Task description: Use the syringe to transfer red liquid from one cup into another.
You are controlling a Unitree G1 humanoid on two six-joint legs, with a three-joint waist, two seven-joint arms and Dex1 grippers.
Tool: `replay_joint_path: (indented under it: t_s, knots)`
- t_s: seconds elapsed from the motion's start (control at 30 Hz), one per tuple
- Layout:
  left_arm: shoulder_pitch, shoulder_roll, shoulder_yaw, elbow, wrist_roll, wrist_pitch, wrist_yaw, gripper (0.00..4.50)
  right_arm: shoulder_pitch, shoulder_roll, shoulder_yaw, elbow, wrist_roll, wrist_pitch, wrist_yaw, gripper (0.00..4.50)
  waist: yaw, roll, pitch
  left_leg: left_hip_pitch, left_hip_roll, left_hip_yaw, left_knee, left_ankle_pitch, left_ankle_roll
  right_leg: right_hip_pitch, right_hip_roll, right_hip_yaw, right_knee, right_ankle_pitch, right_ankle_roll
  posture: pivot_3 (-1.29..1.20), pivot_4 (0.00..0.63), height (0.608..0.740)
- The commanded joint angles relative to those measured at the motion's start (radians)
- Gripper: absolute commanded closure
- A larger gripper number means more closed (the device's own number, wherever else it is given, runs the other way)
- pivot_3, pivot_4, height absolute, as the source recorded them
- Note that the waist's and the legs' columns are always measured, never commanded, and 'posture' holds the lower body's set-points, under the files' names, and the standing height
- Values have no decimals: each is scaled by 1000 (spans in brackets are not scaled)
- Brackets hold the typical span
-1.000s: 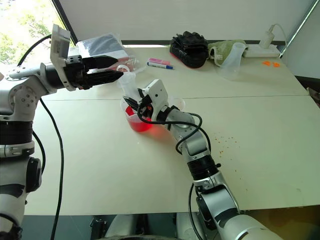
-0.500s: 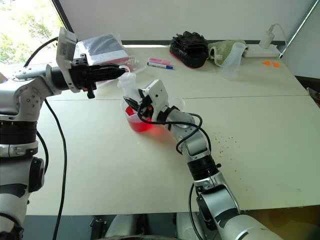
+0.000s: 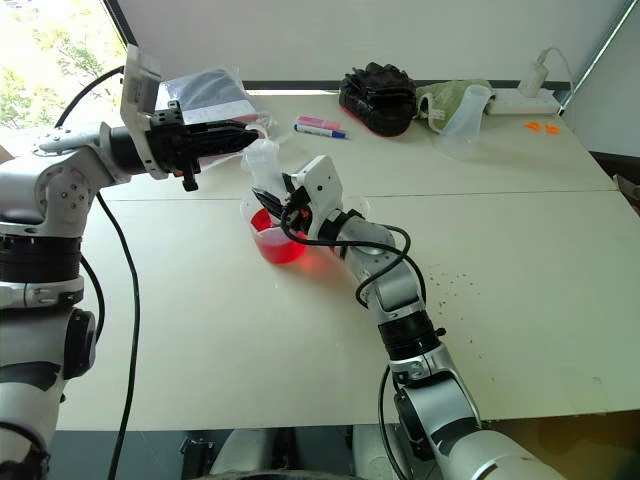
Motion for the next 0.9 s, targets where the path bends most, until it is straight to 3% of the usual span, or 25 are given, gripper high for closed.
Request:
replay_joint_path:
  t_s: [0.03, 0.9]
  knots:
    - [-61, -8, 45, -15, -29, -3, 20, 4460, 7, 20, 29, -47, 4, -6, 11, 3124, 0, 0, 0, 0, 0, 0, 0, 0, 0, 0, 0, 0, 0, 0, 0, 0, 150, 711]
    - [-124, -7, 56, 14, -17, -16, 23, 4460, 53, 65, 65, -53, 0, 7, 0, 3124, 0, 0, 0, 0, 0, 0, 0, 0, 0, 0, 0, 0, 0, 0, 0, 0, 150, 711]
